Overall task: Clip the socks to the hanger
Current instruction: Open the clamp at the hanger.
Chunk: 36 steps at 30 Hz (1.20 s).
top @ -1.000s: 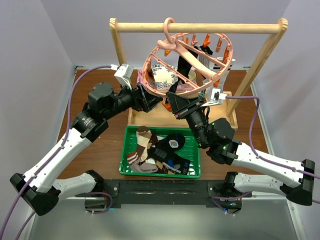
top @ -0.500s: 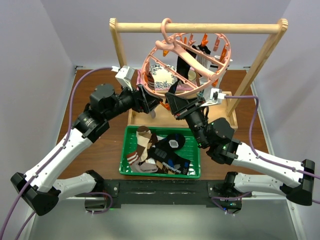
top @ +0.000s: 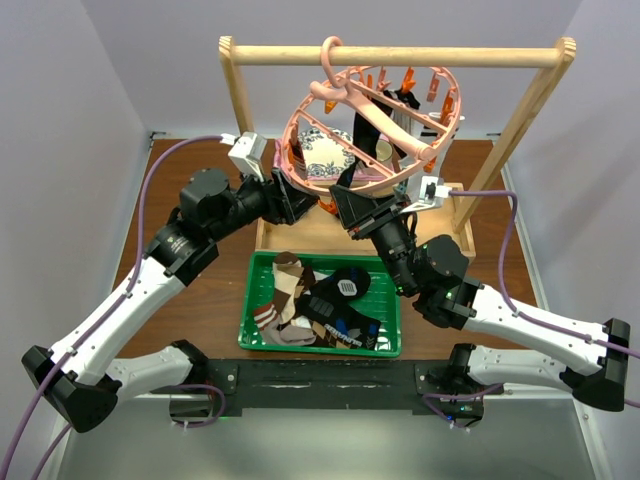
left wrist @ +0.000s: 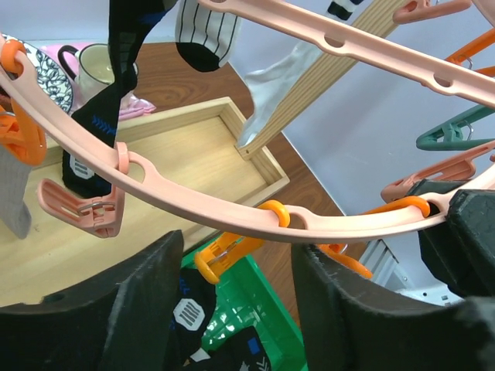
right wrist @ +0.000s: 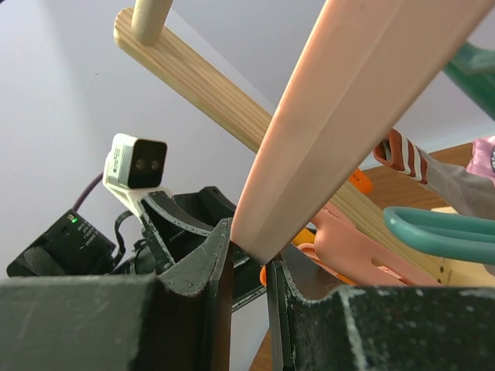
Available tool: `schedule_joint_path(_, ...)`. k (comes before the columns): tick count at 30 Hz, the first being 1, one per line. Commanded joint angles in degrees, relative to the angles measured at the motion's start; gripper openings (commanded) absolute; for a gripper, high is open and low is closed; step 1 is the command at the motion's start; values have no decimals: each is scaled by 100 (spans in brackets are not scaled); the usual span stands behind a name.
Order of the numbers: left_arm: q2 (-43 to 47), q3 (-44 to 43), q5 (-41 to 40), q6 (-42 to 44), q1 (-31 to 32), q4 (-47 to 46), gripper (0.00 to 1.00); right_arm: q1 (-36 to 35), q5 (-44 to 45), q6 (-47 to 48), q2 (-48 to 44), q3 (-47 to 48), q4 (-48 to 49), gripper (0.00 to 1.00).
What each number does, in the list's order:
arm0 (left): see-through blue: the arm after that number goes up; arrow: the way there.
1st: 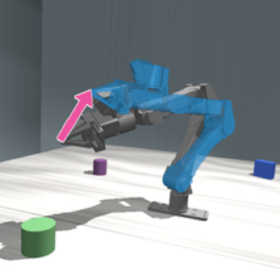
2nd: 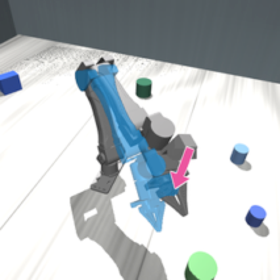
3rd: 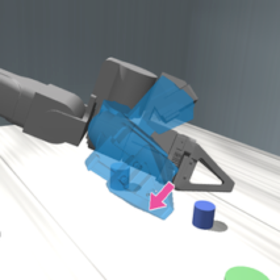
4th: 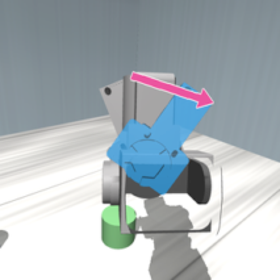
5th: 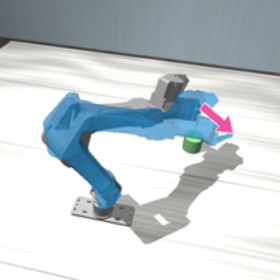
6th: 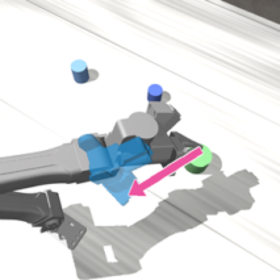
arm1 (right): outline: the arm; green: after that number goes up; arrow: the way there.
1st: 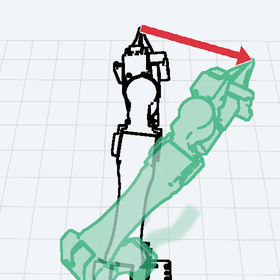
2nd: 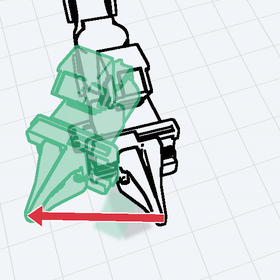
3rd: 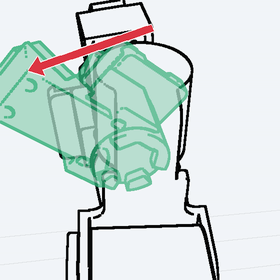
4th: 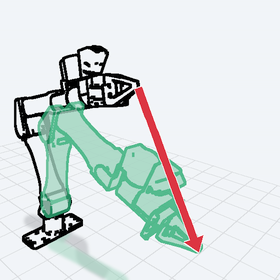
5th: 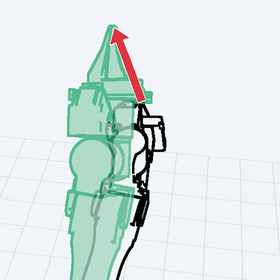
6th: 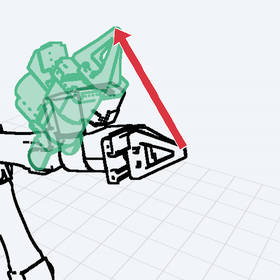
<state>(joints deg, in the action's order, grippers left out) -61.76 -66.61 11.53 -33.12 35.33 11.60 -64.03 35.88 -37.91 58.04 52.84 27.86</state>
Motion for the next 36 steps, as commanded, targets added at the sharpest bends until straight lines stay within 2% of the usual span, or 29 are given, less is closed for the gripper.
schedule_joint_path(1, 15, -63, -178, 61, -88, -518, 53, 5, -169, 12, -73, 253, -114, 0)
schedule_joint_path(3, 23, -54, -142, 60, -97, -553, 44, 13, -169, 12, -100, 244, -131, 0)
schedule_joint_path(13, 50, 7, -81, -1, -123, -571, 31, 5, -239, 99, -161, 183, -158, 0)
schedule_joint_path(17, 102, 34, -98, -1, -132, -571, 20, 5, -537, 407, -266, 183, -184, 22)
schedule_joint_path(18, 120, 51, -98, -1, -141, -571, 16, 5, -616, 494, -293, 200, -289, 30)
schedule_joint_path(21, 138, 69, -81, -19, -149, -588, 15, 5, -906, 750, -416, 201, -570, 39)
schedule_joint_path(24, 129, 52, -81, -1, -158, -588, 13, -4, -1222, 969, -574, 209, -807, 43)
schedule_joint_path(29, 120, 25, -46, -1, -167, -614, 13, 5, -1346, 988, -856, 166, -1379, 45)
schedule_joint_path(30, 111, 8, -46, -1, -167, -623, 13, 5, -1399, 987, -865, 157, -1423, 48)
schedule_joint_path(31, 85, -1, -19, -10, -176, -615, 13, 5, -1469, 1013, -847, 183, -1510, 56)
schedule_joint_path(32, 76, -19, -19, -10, -176, -623, 12, 5, -1522, 1057, -821, 322, -1790, 59)
schedule_joint_path(36, 50, -141, -10, -10, -185, -571, 13, 5, -2365, 1505, -707, 473, -2117, 62)
